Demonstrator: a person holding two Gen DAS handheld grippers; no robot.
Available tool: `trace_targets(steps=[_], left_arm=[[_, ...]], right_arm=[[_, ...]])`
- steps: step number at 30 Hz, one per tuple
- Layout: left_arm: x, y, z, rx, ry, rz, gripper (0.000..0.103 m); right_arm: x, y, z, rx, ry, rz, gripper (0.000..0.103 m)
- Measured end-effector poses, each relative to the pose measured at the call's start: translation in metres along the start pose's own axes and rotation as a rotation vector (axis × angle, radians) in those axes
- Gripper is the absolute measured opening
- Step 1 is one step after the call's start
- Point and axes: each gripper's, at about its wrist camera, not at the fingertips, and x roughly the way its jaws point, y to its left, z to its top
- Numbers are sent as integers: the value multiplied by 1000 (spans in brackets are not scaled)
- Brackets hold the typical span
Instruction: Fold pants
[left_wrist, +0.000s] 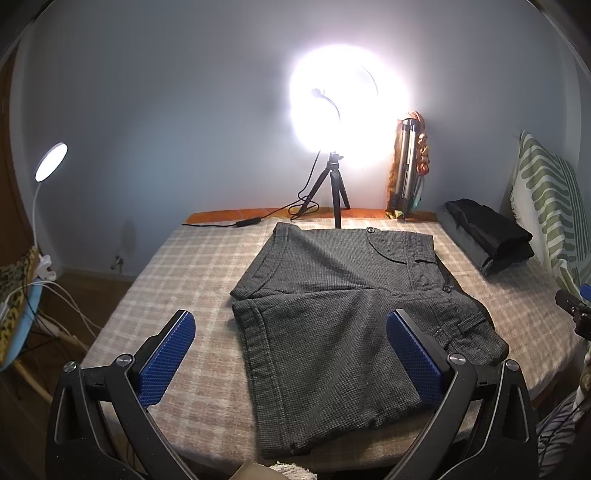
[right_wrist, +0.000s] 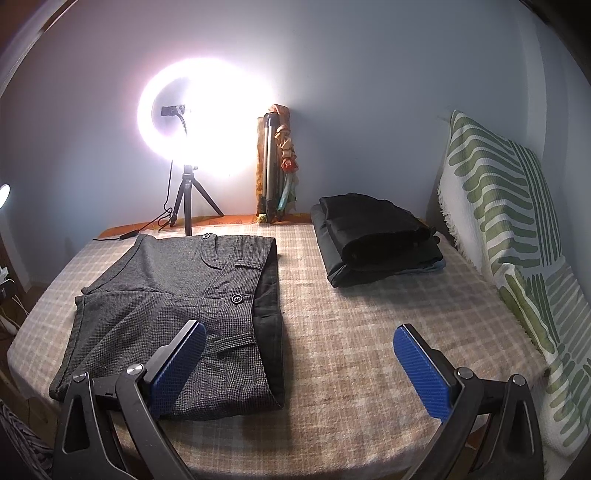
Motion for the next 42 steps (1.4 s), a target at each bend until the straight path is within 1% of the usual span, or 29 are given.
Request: trace_targets(steps=[11,20,26,30,31,33,34,36,37,39,41,42], left_arm=[[2,-2,-2,5,8,-3,103],[6,5,-1,-11,19,-1,103],[11,16,-2,-26,42,-38,103],[16,22,-5,-6,62,-44,102],[17,23,-6,5,63,-43,101],[18,25,-8,25,65,-44,93],[19,27,-9,32,69,-51,91],[22,32,-11,42,79,-80,81],[23,34,-12,52,88,-92,80],[25,35,-16,89,102,-111,69],[26,33,-20,138,124,-126,63],[28,32,-24,169,140,-136,62]], right_arm=[[3,-3,-1,4,8,-1,103],[3,-3,0,4,8,-3,103],[4,-4,0,-2,9,-2,103],[7,-7,0,-5,18,14,103],[8,-8,0,-11,24,20,103],[11,-8,1,-27,29,28,103],[12,-8,1,-42,29,31,103],[13,-7,1,-74,29,34,102],[14,-6,2,-91,31,41,101],[17,-4,2,-119,38,68,97],[22,-2,2,-150,48,95,92],[25,-1,1,-179,60,120,88]])
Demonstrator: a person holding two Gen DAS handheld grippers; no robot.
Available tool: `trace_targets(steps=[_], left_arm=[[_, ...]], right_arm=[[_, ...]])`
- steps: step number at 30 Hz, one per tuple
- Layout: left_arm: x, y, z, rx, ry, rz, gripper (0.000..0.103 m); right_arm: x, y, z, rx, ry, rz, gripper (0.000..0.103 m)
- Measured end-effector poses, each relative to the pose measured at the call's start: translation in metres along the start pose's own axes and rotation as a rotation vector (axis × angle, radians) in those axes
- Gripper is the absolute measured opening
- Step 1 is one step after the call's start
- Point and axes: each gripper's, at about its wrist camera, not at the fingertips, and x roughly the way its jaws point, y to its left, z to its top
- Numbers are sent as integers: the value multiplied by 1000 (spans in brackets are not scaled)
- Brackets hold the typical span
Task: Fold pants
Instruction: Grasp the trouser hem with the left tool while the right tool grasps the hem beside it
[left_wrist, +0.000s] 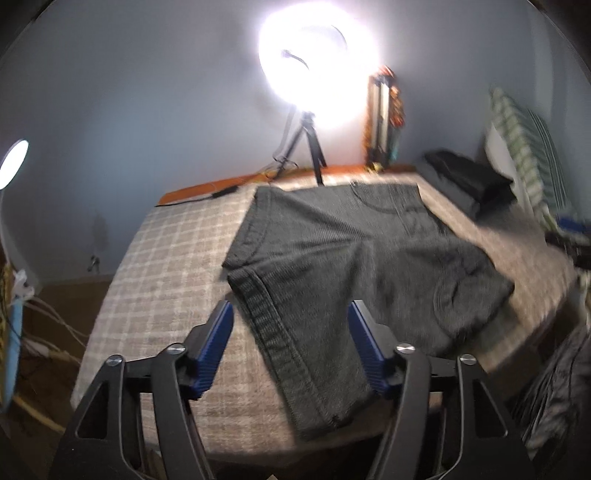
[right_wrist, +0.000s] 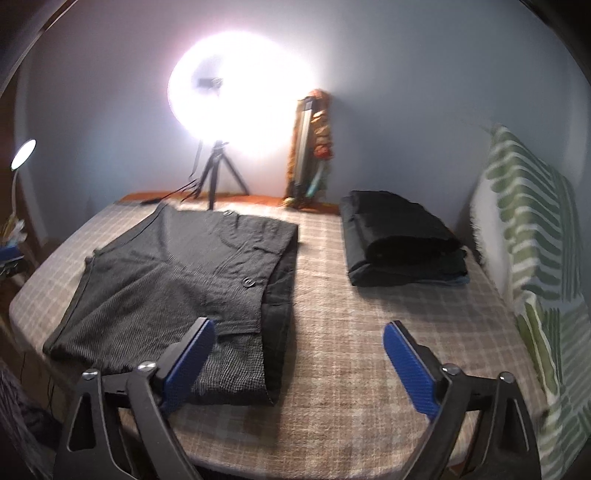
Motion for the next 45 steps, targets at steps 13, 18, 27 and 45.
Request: trace_targets(steps=[13,18,27,45], left_arm=[[25,-34,-47,267,218,-118,61],[41,-47,-63,337,279,-129,61],[67,-54,-77,428,323,-75,49],[51,-45,-32,510,171,-57,8]], right_arm=[[43,37,-22,-376,200,222,75],[56,66,-34,-537,247,274,72],[85,92,-55,-709,314,286,72],[86,94,-53,-756,260,215,20]])
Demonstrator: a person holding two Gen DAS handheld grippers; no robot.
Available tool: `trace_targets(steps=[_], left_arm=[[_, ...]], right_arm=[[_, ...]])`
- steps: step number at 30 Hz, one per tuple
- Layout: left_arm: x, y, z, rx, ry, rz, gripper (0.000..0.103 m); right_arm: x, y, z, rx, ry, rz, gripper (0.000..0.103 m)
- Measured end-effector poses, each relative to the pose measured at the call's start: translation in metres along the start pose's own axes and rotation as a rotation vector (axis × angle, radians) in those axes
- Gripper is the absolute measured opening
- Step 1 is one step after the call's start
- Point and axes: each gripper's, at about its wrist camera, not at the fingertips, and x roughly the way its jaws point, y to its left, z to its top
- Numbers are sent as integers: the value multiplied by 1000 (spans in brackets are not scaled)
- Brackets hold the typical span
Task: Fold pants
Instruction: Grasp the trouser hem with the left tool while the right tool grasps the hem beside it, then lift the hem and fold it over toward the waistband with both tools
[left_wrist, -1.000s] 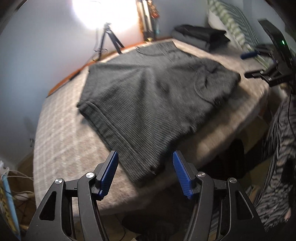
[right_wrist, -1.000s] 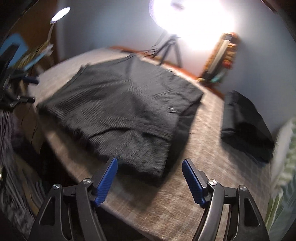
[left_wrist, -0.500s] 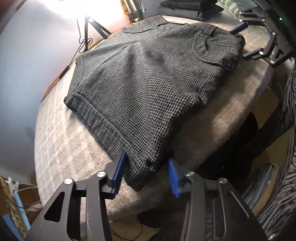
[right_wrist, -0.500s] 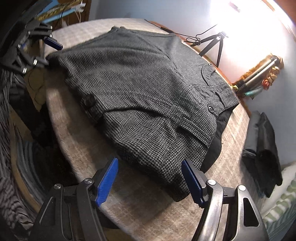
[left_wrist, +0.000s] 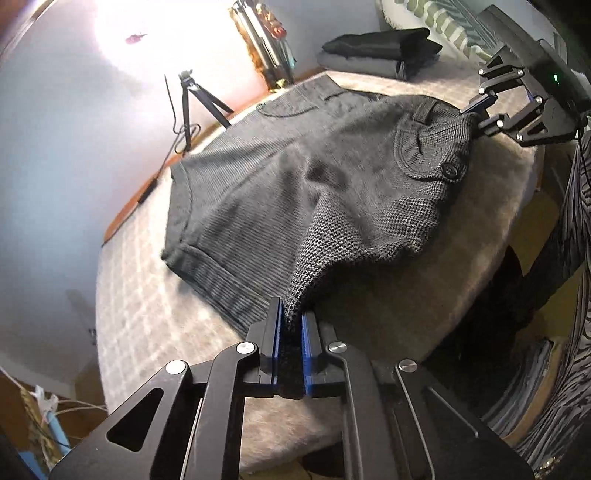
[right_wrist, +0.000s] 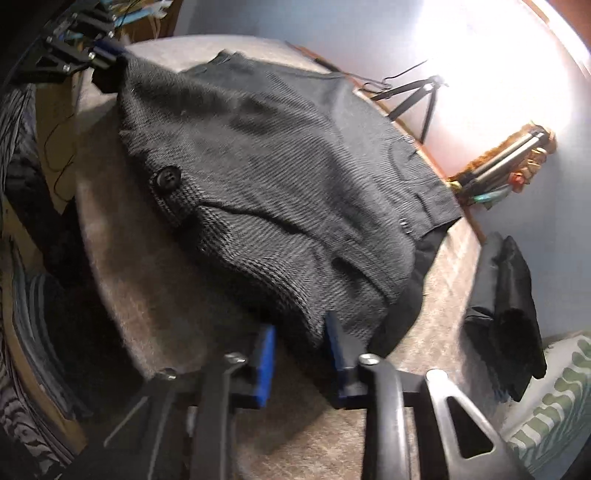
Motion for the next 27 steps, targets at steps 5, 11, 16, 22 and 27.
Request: trace_targets(steps=[5,11,16,22,27], left_arm=[[-3,18,22,33,-43,38,7],[-1,64,58,16,-96,81,6],[16,103,75,-51,-99,63,6],[43,128,93,-62,-89,72,2],[66,143,103,-89,-77,46,2]], right_arm=[[-21,-26,17,72,-78,-19,12],[-42,-67,44,155,-163,-90,10],[-48,-103,66,222,-214,-109,9],[-27,-133,93,257,-219,-100,9],[-5,-159,109,302,-226,-67,8]])
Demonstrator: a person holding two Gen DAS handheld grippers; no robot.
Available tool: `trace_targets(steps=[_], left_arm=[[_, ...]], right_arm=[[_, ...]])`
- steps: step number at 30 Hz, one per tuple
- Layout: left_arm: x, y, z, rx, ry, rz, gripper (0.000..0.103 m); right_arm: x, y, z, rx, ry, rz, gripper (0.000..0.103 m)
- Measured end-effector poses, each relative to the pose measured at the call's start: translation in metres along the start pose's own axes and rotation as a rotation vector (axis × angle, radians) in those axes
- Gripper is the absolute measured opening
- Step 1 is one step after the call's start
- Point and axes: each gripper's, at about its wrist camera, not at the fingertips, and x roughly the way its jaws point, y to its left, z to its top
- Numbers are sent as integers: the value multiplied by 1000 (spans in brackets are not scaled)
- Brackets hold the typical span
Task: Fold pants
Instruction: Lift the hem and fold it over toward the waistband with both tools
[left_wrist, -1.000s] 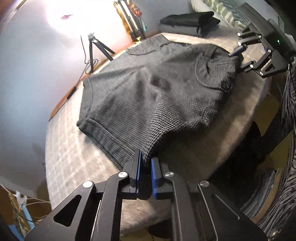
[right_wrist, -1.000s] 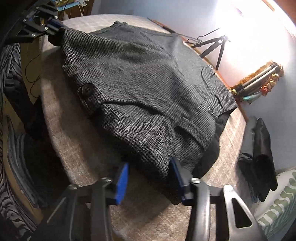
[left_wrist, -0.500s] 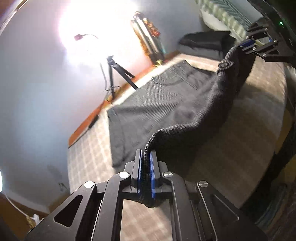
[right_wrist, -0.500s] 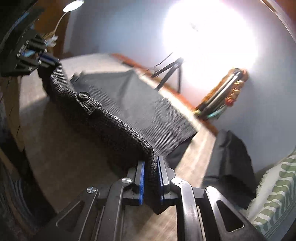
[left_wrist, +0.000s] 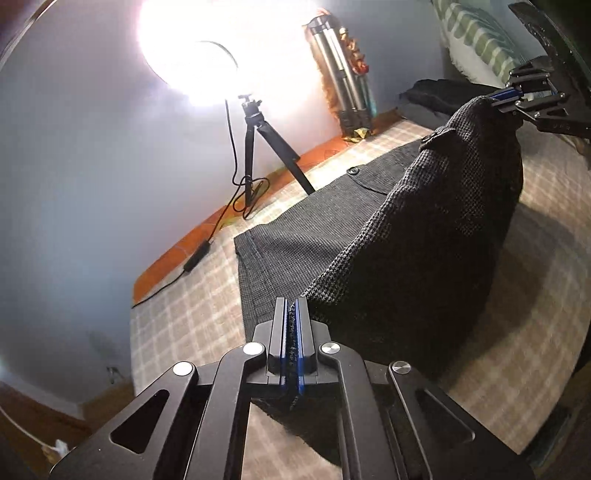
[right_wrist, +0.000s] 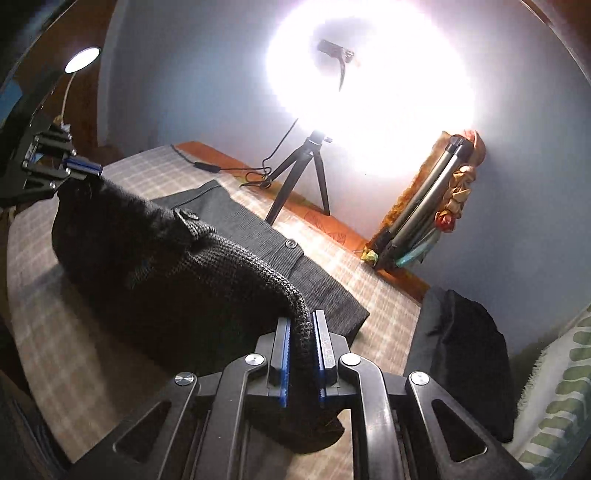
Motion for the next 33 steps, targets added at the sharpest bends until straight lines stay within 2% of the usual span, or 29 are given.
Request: trace_targets(steps=[5,10,14,20,23,24,25,28,30,33], left_arm=[[29,11,8,-14,34,-14,2],[52,28,31,-8,27,12,2],[82,48,50,-40,39,22,1],[124,83,53,-242,95,-70,4],[124,103,40,-373,108,-149,15],[124,108,34,-406,122,-192,23],[125,111,28,-431,134,-232,30],[135,109,21,-459,176,-298,40],[143,102,18,-459,210,-312,41],[150,91,15,-446,219,-308,41]], right_arm=[[37,-18,8,46,28,27,8],[70,-37,21,91,38,43,8],[99,-53,28,144,61,50,8],[154,-69,19,194,158,59,8],[170,-71,9,200,188,79,8],[171,-72,7,205,190,84,8],[173,-73,5,210,192,88,8],[176,-74,1,214,195,91,8],[177,-73,1,216,197,90,8],[177,-73,1,211,199,86,8]])
